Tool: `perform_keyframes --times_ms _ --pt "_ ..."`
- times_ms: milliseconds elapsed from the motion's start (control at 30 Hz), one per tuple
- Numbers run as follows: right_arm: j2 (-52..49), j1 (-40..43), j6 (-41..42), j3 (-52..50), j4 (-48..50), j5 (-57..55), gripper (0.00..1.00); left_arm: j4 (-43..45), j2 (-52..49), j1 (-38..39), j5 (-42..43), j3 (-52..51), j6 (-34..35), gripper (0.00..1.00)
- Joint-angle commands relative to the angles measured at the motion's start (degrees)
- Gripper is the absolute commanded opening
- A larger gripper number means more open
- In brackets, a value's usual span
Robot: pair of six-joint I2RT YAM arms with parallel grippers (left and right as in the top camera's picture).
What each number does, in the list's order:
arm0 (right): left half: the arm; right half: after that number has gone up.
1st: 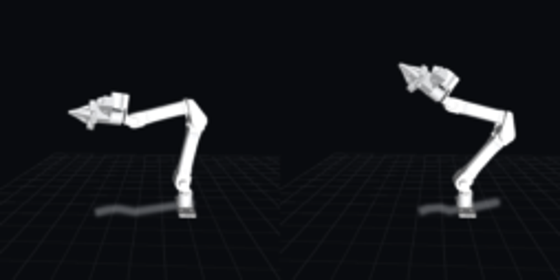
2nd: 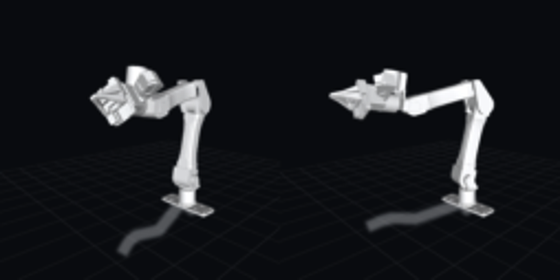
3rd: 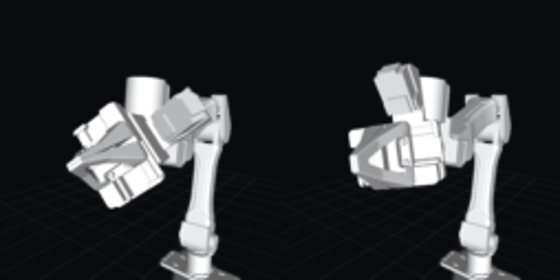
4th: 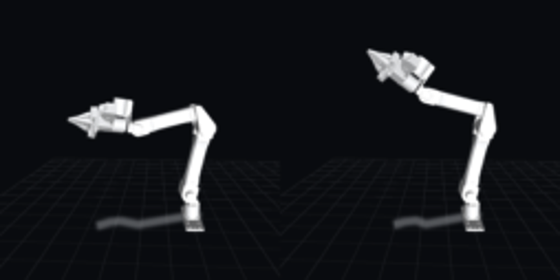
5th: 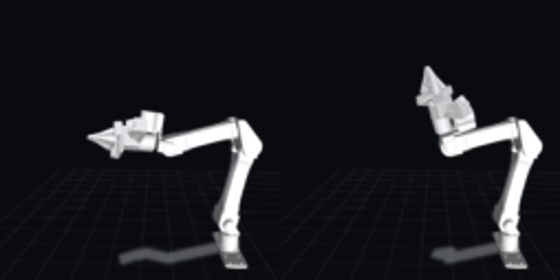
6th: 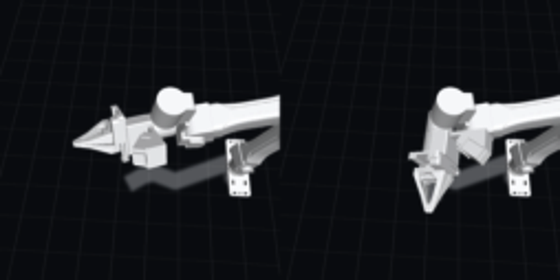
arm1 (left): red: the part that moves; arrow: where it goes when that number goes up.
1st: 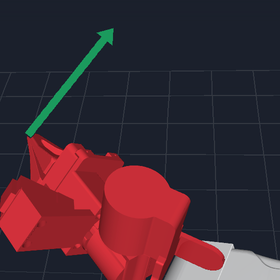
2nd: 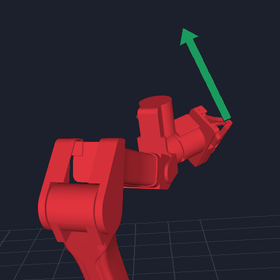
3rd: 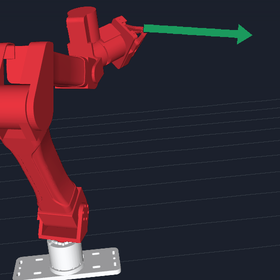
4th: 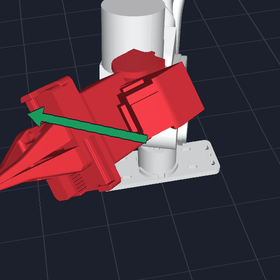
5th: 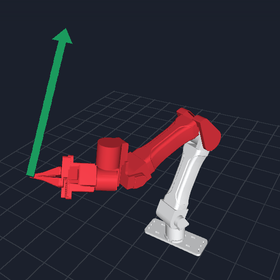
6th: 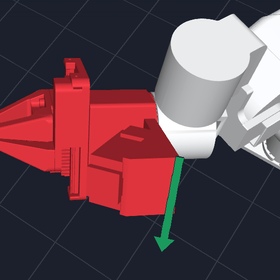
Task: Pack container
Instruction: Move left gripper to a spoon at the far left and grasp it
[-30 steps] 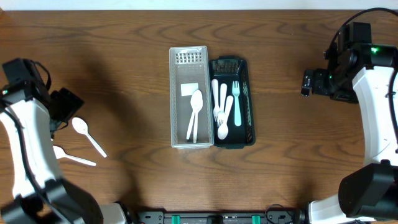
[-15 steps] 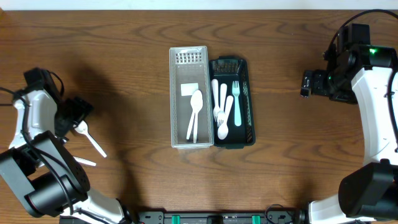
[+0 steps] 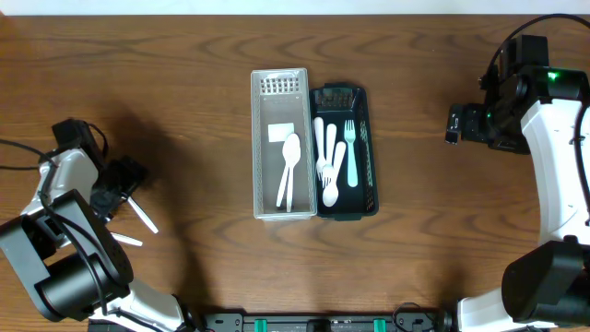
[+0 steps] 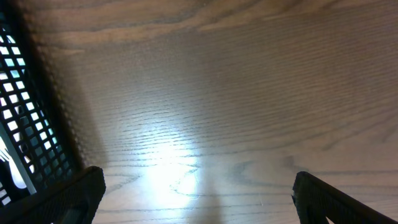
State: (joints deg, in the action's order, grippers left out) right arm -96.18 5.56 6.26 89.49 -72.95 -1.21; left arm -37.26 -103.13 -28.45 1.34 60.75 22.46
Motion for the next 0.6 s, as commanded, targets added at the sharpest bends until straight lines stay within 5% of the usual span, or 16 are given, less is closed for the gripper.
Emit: perform_keyframes --times_ms 0,567 --pt "0.07 0.04 -0.79 -0.33 0.07 0.17 0.99 0.5 -0.61 -0.09 0.17 -0.66 -0.92 0.99" --pt "0.07 0.04 -0.79 -0.33 -0.15 0.17 0.99 3.34 -0.61 -0.09 0.15 -3.45 -0.98 0.96"
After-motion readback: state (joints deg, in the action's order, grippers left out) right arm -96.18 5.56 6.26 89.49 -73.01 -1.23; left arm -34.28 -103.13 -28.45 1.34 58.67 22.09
